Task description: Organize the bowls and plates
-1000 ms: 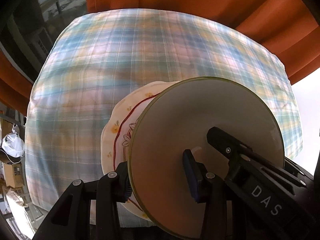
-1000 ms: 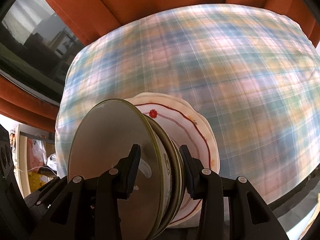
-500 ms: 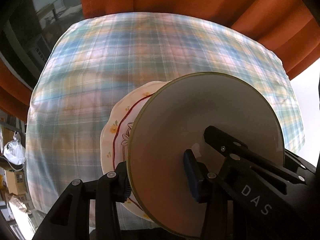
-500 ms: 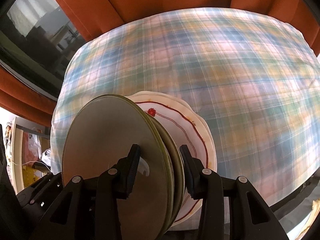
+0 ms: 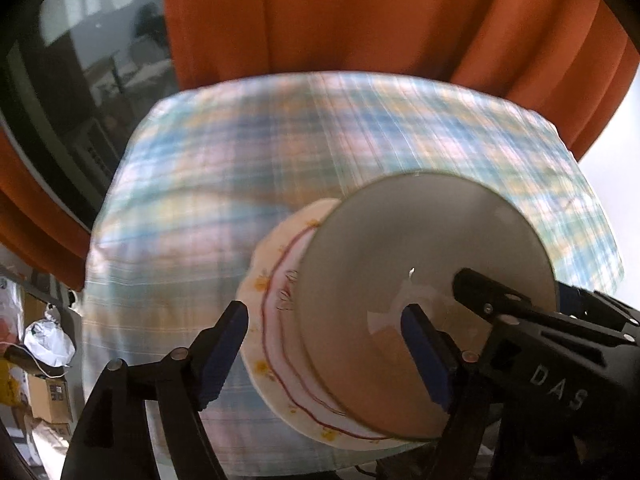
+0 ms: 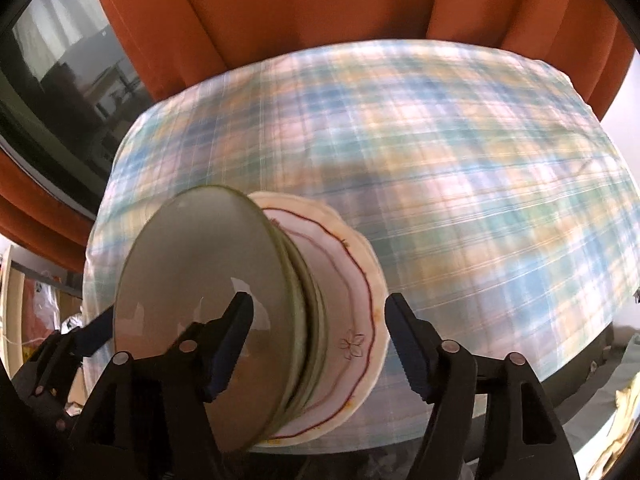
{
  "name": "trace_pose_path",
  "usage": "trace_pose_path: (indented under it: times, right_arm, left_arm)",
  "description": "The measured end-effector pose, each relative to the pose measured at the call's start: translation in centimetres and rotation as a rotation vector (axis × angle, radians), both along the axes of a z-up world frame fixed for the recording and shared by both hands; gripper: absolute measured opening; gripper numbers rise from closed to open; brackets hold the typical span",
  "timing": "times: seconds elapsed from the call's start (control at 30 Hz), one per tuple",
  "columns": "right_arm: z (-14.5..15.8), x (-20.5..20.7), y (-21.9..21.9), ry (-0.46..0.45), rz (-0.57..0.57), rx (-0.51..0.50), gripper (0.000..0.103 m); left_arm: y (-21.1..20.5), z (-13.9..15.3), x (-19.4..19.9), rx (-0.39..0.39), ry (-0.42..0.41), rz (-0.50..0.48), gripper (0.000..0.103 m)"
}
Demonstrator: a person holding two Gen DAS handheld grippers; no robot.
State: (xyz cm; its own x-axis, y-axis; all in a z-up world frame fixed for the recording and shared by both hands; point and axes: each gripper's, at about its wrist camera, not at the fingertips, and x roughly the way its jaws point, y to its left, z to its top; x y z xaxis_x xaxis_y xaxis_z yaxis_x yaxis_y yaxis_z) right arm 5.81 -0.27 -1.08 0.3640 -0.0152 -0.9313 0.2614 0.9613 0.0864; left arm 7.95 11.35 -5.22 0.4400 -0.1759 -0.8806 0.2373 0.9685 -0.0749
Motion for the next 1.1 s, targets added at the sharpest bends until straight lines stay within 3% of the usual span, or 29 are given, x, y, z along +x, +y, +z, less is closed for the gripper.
trace_pose_path:
  times: [0.17, 0.33, 0.47, 0.8, 1.1]
  right_arm:
    - [1.2, -0.9, -1.2, -0.049, 0.018, 0.06, 0.072]
    - [3.9, -3.1, -2.8, -0.181, 0.078, 0.055, 0.073]
    - [5.5, -5.4, -4.9, -0.262, 0.094, 0.051, 0.077]
    - [4.9, -11.4, -10.3, -0.358, 0.129, -0.054, 0.078]
    - [3.1, -15.9, -13.0, -0.407, 0.129, -0.1, 0.078]
  left_arm:
    - [-0.8, 1.9, -1.8, 0.028, -0.109, 0.063, 0.081]
    - [-1.6, 3.7, -4.1, 0.011, -0.188, 0.155, 0.081]
    - [-3.3, 4.5, -6.8, -0.02, -0.29, 0.162, 0.081]
    - [-6.6, 2.5, -12.2, -0.062, -0.336, 0.236, 0.081]
    - [-10.3, 1.1, -16.7, -0.055, -0.397, 0.171, 0.083]
